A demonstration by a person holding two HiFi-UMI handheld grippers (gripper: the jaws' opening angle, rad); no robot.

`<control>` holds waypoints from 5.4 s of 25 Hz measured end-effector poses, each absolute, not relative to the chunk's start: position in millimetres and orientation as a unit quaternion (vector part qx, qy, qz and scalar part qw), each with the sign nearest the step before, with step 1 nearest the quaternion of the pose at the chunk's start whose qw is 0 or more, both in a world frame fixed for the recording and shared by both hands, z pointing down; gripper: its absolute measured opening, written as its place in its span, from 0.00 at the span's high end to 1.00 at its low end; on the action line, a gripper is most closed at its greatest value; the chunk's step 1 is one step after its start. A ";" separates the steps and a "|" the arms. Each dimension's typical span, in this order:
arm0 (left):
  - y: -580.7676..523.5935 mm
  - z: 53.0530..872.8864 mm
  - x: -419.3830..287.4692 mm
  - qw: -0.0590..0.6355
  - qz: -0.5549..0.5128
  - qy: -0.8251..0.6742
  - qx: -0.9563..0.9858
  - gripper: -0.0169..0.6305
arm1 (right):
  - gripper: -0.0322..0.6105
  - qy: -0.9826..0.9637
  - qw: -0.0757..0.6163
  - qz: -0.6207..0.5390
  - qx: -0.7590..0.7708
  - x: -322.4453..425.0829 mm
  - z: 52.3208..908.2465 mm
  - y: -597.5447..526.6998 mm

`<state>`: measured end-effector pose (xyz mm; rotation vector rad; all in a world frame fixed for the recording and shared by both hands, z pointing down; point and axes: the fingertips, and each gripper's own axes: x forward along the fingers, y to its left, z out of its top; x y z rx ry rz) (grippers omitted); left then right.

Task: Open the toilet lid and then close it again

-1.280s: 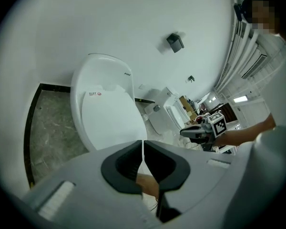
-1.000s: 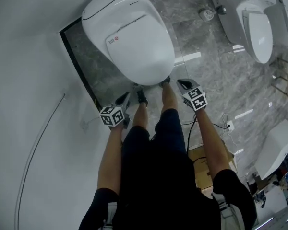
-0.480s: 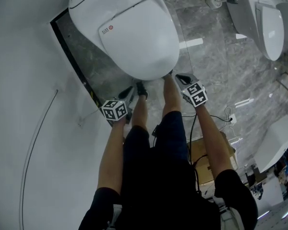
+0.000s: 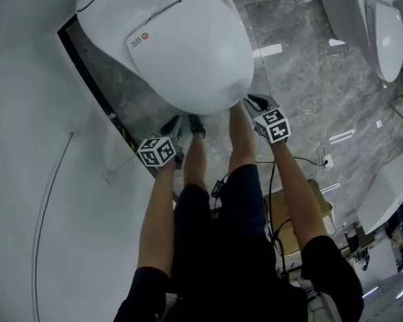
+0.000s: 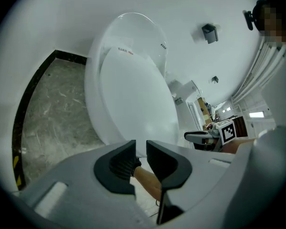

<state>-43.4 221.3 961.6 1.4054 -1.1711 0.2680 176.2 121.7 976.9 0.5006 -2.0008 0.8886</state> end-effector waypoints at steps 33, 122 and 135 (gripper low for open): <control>211.2 996.6 -44.0 0.649 0.047 -0.517 0.556 0.72 | 0.59 -0.738 0.327 0.515 0.289 167.4 994.3 109.2; 94.1 680.5 -135.0 0.685 -0.173 -0.468 0.531 0.72 | 0.60 -0.898 0.414 0.072 0.135 16.0 627.5 4.1; 85.4 628.7 -142.6 0.456 0.160 -0.467 0.740 0.71 | 0.60 -0.882 0.434 0.058 0.177 -8.3 606.6 -23.1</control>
